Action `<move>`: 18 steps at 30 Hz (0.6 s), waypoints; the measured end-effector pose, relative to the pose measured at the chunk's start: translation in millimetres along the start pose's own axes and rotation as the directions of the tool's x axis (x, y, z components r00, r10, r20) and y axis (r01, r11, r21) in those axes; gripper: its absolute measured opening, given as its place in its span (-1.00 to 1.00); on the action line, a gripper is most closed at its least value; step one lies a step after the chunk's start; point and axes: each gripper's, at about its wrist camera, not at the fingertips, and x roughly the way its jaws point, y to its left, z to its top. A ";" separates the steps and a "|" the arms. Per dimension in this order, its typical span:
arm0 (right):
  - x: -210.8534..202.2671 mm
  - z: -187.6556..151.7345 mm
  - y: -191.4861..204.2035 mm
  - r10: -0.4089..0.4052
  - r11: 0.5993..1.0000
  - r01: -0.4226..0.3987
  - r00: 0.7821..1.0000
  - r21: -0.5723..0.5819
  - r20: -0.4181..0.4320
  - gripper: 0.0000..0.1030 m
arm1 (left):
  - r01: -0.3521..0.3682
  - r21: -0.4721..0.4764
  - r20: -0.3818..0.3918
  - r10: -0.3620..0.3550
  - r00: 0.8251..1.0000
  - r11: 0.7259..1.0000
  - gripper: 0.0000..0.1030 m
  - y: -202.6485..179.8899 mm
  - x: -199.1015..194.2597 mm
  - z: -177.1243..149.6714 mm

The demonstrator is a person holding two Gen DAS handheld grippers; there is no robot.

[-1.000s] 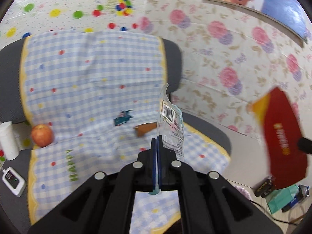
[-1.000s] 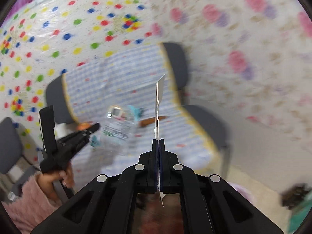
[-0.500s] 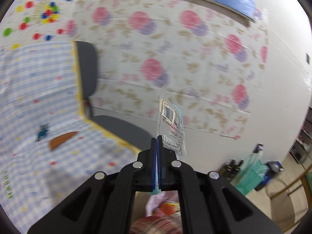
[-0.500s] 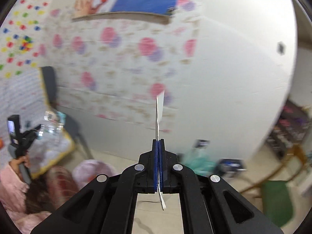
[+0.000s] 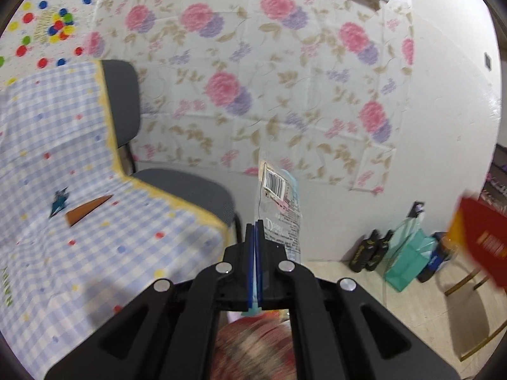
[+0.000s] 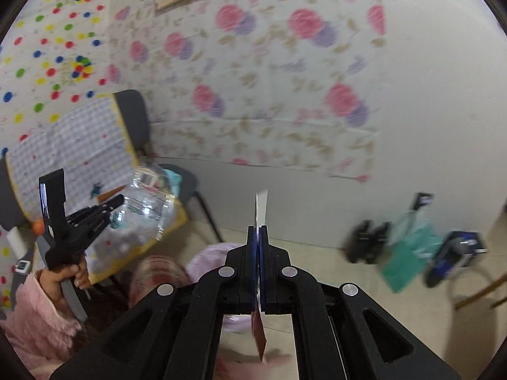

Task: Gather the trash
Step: 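Carry the wrapper and white card to the bin and open both grippers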

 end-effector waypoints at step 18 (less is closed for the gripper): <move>173.0 -20.7 6.4 0.158 0.986 -0.152 0.984 0.071 -0.084 -0.84 | -0.022 -0.019 -0.167 0.018 0.986 1.000 -1.00 -2.6 71.5 -35.4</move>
